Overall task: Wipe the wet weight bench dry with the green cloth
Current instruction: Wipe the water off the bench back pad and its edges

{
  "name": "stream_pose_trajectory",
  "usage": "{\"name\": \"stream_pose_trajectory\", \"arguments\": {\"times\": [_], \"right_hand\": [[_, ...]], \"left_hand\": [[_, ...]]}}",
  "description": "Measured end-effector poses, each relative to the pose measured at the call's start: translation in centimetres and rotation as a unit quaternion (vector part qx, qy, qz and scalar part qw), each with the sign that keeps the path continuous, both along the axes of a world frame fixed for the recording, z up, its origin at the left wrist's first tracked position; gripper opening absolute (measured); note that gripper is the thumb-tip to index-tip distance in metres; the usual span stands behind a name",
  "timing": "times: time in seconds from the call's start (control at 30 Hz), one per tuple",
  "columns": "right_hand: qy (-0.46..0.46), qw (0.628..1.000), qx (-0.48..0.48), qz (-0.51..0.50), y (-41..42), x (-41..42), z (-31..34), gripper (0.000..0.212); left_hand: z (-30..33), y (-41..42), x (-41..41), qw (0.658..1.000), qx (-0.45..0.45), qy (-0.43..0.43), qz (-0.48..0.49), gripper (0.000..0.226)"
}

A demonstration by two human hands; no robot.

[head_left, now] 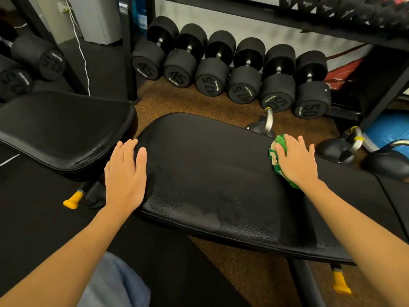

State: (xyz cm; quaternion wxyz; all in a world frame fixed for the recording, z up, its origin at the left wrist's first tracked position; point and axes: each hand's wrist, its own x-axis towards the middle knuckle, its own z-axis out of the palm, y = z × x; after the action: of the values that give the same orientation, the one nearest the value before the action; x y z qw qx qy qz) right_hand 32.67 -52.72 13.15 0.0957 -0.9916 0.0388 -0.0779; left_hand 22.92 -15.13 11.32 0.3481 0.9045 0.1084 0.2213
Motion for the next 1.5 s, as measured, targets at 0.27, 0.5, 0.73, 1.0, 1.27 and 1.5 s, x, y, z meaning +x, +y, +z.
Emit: {"name": "stream_pose_trajectory", "arguments": {"times": [0.27,0.5,0.73,1.0,1.27,1.5], "right_hand": [[0.002,0.997,-0.017,0.076,6.7,0.4,1.7,0.032],[-0.007,0.974,-0.005,0.228,11.8,-3.4,1.5,0.028],[0.044,0.941,0.052,0.331,15.4,-9.4,0.8,0.045],[-0.030,0.941,0.080,0.326,14.5,-12.2,0.9,0.036],[-0.063,0.973,0.023,0.222,16.4,-15.3,0.0,0.073],[-0.069,0.931,-0.004,0.359,14.8,-16.3,-0.8,0.071]], "left_hand": [[-0.1,0.0,0.1,1.000,0.014,0.003,0.004,0.063],[-0.1,0.0,0.1,1.000,0.023,0.008,0.001,0.050],[0.2,-0.1,-0.3,1.000,0.019,0.016,-0.004,0.046],[0.3,-0.1,-0.3,1.000,0.015,0.016,-0.005,0.045],[0.1,0.0,-0.2,1.000,0.019,0.018,-0.006,0.046],[0.1,0.0,-0.3,1.000,0.021,0.014,-0.005,0.044]]}}
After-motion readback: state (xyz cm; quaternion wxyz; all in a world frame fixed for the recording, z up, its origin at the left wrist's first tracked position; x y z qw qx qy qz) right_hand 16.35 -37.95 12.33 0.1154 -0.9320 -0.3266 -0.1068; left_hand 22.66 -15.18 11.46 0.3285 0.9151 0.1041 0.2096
